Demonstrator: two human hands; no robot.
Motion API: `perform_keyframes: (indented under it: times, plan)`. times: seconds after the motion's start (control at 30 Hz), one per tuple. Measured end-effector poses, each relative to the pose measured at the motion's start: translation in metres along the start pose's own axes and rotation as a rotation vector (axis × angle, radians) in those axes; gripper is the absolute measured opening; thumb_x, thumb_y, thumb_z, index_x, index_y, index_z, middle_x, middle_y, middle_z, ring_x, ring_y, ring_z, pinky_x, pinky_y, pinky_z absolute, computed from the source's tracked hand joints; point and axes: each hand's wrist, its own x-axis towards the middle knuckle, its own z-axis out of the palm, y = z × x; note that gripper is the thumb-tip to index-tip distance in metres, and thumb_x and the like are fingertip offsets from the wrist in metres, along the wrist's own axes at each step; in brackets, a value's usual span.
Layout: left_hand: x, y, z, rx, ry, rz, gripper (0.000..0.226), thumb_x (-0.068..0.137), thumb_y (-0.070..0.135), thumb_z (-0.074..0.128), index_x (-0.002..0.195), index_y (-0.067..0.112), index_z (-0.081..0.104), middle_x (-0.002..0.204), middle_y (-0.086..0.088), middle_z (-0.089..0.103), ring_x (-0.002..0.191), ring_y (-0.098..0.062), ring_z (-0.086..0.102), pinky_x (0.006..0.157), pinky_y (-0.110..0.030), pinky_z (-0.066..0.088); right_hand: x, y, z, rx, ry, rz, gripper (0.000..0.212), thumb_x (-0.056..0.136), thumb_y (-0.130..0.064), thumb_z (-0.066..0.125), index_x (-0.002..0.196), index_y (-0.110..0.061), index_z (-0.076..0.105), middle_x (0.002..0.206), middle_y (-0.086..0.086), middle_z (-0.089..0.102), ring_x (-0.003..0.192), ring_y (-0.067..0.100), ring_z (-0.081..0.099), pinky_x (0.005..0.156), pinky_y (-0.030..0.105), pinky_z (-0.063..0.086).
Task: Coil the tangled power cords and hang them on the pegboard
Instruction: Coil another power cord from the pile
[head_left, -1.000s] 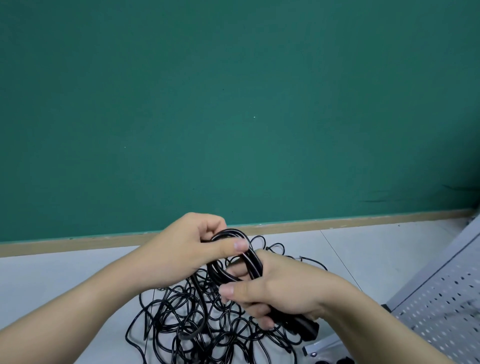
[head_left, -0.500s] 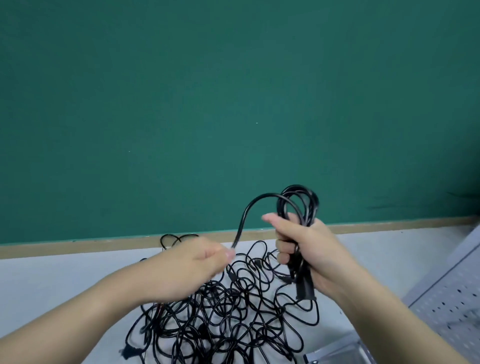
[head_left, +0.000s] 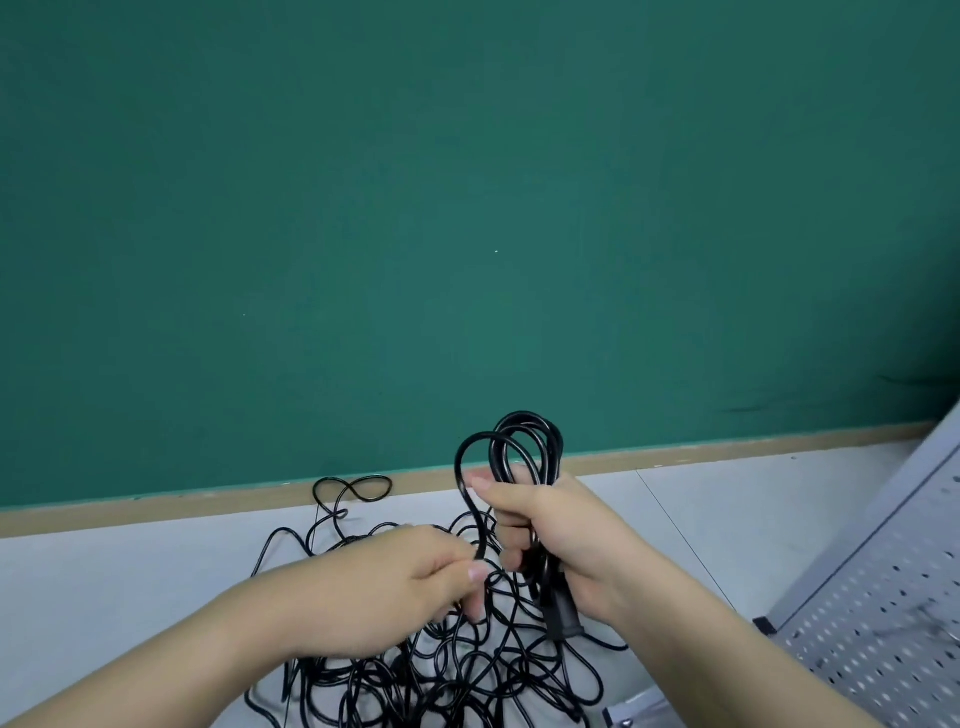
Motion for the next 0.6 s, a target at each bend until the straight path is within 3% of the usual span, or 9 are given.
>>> perform_keyframes:
  times: [0.1, 0.23, 0.3, 0.43, 0.5, 0.6]
  plan:
    - [0.002, 0.003, 0.002, -0.185, 0.011, -0.001, 0.016, 0.105, 0.048, 0.048, 0.112, 0.036, 0.057, 0.066, 0.011, 0.054, 0.059, -0.014, 0.051, 0.066, -0.039, 0.053, 0.001, 0.002, 0.001, -0.017, 0.032, -0.030, 0.017, 0.096, -0.015, 0.072, 0.108, -0.003, 0.073, 0.058, -0.005, 0.030, 0.048, 0.011, 0.031, 0.046, 0.023, 0.035]
    - [0.013, -0.005, -0.013, -0.492, 0.305, -0.032, 0.037, 0.102, 0.042, 0.055, 0.136, 0.030, 0.047, 0.068, 0.001, 0.062, 0.050, -0.018, 0.050, 0.055, -0.037, 0.049, -0.002, -0.003, 0.002, 0.011, 0.008, -0.068, 0.004, 0.098, -0.013, 0.069, 0.094, -0.011, 0.068, 0.057, -0.005, 0.030, 0.047, 0.011, 0.029, 0.045, 0.023, 0.035]
    - [0.011, -0.009, -0.024, -0.552, 0.345, -0.060, 0.046, 0.102, 0.037, 0.058, 0.144, 0.032, 0.040, 0.078, -0.002, 0.069, 0.052, -0.019, 0.054, 0.055, -0.035, 0.050, -0.005, -0.004, 0.001, 0.019, -0.029, -0.092, 0.007, 0.098, -0.014, 0.069, 0.092, -0.012, 0.068, 0.059, -0.004, 0.031, 0.051, 0.013, 0.029, 0.046, 0.024, 0.035]
    - [0.006, -0.011, -0.026, -0.537, 0.322, -0.030, 0.050, 0.102, 0.031, 0.062, 0.142, 0.049, 0.037, 0.102, -0.002, 0.073, 0.062, -0.023, 0.066, 0.055, -0.036, 0.054, -0.012, -0.004, 0.006, -0.042, -0.151, -0.189, 0.022, 0.099, -0.012, 0.065, 0.081, -0.022, 0.072, 0.062, -0.001, 0.038, 0.054, 0.015, 0.032, 0.048, 0.025, 0.038]
    - [0.010, -0.010, -0.021, -0.520, 0.380, 0.044, 0.037, 0.106, 0.029, 0.054, 0.137, 0.047, 0.048, 0.088, -0.001, 0.069, 0.055, -0.019, 0.059, 0.048, -0.033, 0.048, -0.014, -0.003, 0.010, -0.011, -0.162, -0.208, 0.018, 0.098, -0.010, 0.066, 0.084, -0.021, 0.071, 0.062, -0.001, 0.038, 0.053, 0.014, 0.032, 0.048, 0.024, 0.039]
    - [0.017, -0.012, -0.019, -0.546, 0.502, 0.094, 0.023, 0.110, 0.027, 0.042, 0.120, 0.034, 0.061, 0.072, -0.002, 0.049, 0.048, -0.015, 0.038, 0.042, -0.026, 0.034, -0.012, -0.003, 0.010, 0.021, -0.082, -0.241, 0.011, 0.100, -0.008, 0.063, 0.106, -0.013, 0.069, 0.058, -0.001, 0.035, 0.049, 0.014, 0.034, 0.050, 0.026, 0.039]
